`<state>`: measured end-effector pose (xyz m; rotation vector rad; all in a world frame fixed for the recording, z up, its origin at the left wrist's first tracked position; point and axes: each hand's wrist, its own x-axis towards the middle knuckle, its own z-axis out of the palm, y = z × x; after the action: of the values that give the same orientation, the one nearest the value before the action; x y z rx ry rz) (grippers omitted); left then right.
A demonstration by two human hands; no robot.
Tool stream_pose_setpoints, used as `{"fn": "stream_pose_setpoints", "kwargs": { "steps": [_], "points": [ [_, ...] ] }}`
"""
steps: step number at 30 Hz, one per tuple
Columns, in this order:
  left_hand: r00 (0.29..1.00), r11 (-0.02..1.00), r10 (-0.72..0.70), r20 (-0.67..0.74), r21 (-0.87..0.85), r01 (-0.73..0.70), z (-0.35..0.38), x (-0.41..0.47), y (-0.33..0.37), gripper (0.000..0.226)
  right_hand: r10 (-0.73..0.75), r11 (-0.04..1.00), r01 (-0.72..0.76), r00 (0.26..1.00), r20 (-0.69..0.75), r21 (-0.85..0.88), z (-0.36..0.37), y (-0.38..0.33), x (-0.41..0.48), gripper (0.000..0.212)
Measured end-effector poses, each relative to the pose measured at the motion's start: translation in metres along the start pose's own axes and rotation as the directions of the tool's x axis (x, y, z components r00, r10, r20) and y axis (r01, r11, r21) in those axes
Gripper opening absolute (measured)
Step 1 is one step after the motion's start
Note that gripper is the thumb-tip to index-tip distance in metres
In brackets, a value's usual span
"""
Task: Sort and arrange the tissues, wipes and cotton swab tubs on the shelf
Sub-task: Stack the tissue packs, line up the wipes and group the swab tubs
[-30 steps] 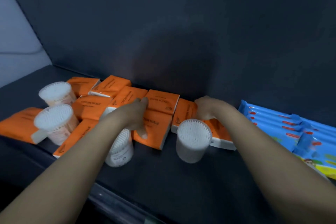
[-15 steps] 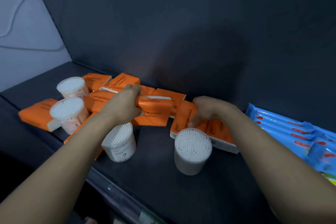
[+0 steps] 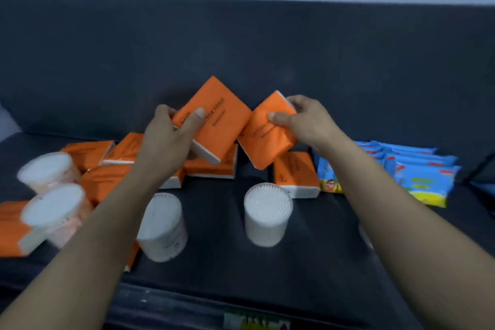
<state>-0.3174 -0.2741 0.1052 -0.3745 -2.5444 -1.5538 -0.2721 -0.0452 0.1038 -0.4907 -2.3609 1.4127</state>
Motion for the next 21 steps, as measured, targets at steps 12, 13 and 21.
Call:
{"fn": "stream_pose_setpoints", "kwargs": {
  "steps": [12, 13, 21],
  "points": [
    [0.885, 0.905, 0.251, 0.392, -0.419, -0.071, 0.095, -0.051, 0.071, 0.021, 0.182, 0.977, -0.085, 0.813, -0.554, 0.196, -0.13, 0.03, -0.137, 0.04],
    [0.864, 0.904, 0.272, 0.424, -0.42, -0.078, 0.106, -0.06, 0.08, 0.023, 0.181, 0.979, -0.085, 0.786, -0.592, 0.187, -0.145, 0.034, -0.151, 0.044],
    [0.66, 0.854, 0.454, 0.599, -0.504, -0.13, 0.194, -0.157, 0.161, 0.026, 0.193, 0.981, -0.101, 0.592, -0.782, 0.166, -0.255, 0.082, -0.26, 0.052]
  ]
}}
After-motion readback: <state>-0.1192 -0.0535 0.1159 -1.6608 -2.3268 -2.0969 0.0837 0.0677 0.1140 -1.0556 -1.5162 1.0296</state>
